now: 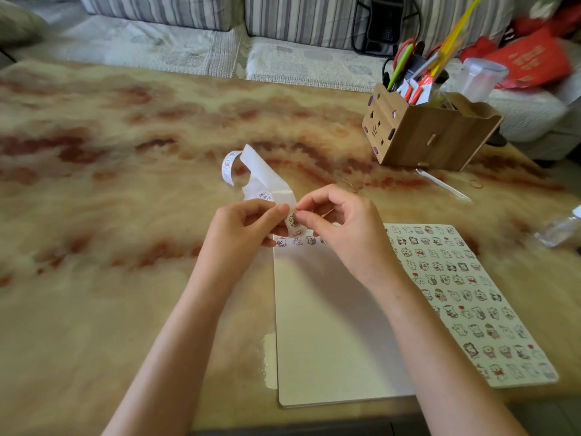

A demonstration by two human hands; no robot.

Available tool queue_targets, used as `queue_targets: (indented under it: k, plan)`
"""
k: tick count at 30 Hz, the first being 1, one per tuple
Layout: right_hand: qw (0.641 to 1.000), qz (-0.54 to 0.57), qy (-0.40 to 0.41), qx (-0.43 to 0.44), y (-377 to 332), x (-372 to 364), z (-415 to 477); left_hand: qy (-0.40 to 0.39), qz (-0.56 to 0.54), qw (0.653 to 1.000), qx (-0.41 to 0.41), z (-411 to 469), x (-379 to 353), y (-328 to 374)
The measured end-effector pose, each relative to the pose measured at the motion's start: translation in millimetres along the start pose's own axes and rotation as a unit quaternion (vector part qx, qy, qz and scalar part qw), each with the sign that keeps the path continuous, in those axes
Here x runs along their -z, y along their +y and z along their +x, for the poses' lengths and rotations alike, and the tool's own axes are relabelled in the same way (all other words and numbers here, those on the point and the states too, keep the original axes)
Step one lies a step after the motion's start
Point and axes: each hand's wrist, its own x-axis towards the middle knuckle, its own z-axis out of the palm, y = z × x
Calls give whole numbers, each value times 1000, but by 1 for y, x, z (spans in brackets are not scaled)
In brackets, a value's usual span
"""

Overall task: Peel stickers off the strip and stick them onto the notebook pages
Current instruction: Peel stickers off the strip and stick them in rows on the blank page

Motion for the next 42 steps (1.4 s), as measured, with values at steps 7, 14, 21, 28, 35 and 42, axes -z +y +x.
queue_targets:
  k: [7,14,21,28,35,42]
  plan:
    - [1000,-17,7,24,0,-1,0,-1,-6,1000,-4,-1,-1,1]
    - [997,-50,18,53,3,-3,0,10,-19,1000,4,-1,-1,2]
    - [989,-100,30,106,8,-4,0,21,-21,1000,11,0,-2,1]
    - [969,-177,53,166,12,-5,0,31,-14,999,20,1,-3,-1]
    - [969,-175,57,164,11,-8,0,34,-9,999,23,1,-3,-2]
    - [975,-159,71,140,11,-11,-1,45,-6,999,25,1,-5,0]
